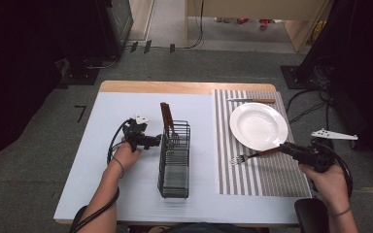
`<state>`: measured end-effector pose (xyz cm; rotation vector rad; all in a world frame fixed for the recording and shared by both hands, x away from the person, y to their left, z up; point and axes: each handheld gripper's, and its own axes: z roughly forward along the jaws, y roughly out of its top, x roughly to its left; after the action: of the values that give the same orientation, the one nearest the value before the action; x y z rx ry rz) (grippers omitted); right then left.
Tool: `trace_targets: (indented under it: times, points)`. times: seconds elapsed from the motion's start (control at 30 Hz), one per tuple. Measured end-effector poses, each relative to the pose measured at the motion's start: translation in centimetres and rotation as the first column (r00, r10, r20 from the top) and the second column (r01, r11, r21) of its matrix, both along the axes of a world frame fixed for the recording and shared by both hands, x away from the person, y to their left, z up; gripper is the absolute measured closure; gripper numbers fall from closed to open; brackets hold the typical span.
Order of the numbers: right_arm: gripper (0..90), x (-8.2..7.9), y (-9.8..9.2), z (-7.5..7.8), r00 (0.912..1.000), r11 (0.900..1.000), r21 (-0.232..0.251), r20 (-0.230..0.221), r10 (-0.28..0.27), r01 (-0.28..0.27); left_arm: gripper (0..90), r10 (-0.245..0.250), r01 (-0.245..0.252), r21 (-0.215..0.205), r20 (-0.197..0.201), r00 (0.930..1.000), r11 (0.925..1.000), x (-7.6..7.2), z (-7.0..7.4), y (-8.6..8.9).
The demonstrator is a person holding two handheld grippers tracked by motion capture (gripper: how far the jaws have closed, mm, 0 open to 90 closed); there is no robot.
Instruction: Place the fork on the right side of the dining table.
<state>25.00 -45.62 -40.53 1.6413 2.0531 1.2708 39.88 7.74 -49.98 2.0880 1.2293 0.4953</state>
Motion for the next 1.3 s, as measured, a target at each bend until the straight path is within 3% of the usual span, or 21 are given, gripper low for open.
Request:
trace_targets:
  times: [0.3, 0.53, 0.7, 0.97, 1.2, 1.3]
  points:
    - [65.4, 0.3, -1.2, -1.5, 0.9997, 1.0, -0.001, 0.002, 0.025, -0.025, 0.0, 0.0, 0.0, 0.001, 0.0, 1.0, 1.0, 0.0, 0.0, 0.0]
    - [64.7, 0.3, -2.1, -2.6, 0.9997, 0.999, 0.032, 0.0, 0.024, -0.024, 0.0, 0.0, 0.0, 0.0, 0.0, 1.0, 1.0, 0.0, 0.0, 0.0]
    - [62.7, 0.1, -2.4, -3.4, 0.9996, 1.0, -0.004, -0.011, 0.028, -0.028, 0.0, 0.0, 0.0, 0.0, 0.0, 1.0, 1.0, 0.0, 0.0, 0.0]
    - [61.5, 0.0, -3.0, -4.4, 0.9993, 1.0, 0.015, -0.029, 0.026, -0.025, 0.0, 0.0, 0.0, 0.0, 0.0, 1.0, 1.0, 0.0, 0.0, 0.0]
    - [60.0, 0.1, -3.1, -5.0, 0.9987, 0.999, -0.01, -0.031, 0.04, -0.04, 0.0, 0.0, 0.0, 0.001, 0.0, 1.0, 1.0, 0.0, 0.0, 0.0]
    - [59.2, 0.3, -3.2, -5.5, 0.9978, 0.999, -0.013, -0.053, 0.04, -0.04, 0.0, 0.0, 0.0, 0.001, 0.0, 1.0, 1.0, 0.0, 0.0, 0.0]
